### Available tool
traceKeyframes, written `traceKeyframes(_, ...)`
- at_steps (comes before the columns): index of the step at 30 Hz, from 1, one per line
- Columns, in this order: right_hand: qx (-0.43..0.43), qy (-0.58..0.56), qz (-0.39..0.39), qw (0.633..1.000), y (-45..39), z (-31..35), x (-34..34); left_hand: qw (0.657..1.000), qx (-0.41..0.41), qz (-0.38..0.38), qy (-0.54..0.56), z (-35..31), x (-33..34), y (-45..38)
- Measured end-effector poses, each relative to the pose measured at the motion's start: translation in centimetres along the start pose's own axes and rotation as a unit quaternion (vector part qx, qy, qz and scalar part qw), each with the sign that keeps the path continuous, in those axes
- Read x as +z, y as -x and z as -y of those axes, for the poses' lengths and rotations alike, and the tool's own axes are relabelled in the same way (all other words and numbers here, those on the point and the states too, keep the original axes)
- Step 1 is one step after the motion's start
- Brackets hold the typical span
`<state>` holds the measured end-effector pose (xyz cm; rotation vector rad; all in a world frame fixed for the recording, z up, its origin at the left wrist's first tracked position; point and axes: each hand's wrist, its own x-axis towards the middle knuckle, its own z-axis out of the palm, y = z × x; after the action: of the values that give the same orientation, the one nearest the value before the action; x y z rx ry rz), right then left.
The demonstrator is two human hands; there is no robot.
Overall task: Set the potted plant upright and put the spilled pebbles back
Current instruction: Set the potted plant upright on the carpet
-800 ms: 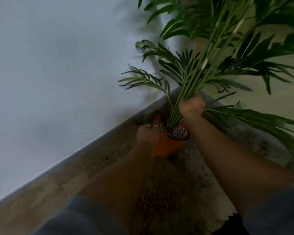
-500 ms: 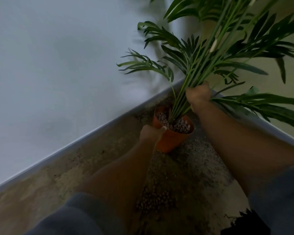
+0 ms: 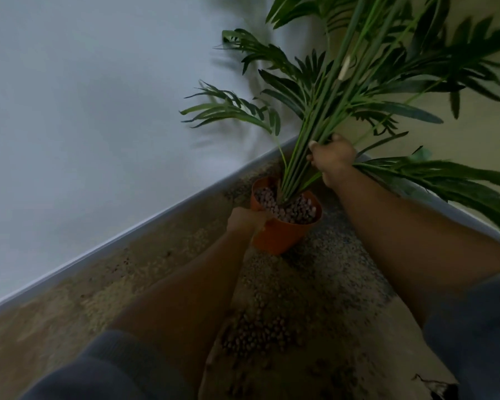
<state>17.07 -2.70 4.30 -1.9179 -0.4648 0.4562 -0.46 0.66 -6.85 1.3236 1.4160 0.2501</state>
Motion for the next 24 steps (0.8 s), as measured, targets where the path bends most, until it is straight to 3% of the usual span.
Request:
traceKeyframes(5,-0.02,-0.045,0.018,0.999,2.3,-0.7,0.6,0.995,-0.028,0.023,0.088,1.9,-0.1,0.1)
traceKeyframes(10,-0.042,-0.07,0.026,0.996,4.7,-1.1,0.9,0.998,0.01,0.054,0.021,2.6,-0.3,1.2)
traceKeyframes(17,-0.053,-0.063,0.039,0.996,6.7,-1.8,1.7,0.988,0.0,0.117,0.098,4.1,-0.9,1.7)
traceKeyframes(24,-0.078,-0.035,0.032,0.996,8.6,-2.2,3.7,0.991,0.0,0.122,0.059,4.9,-2.6,2.5)
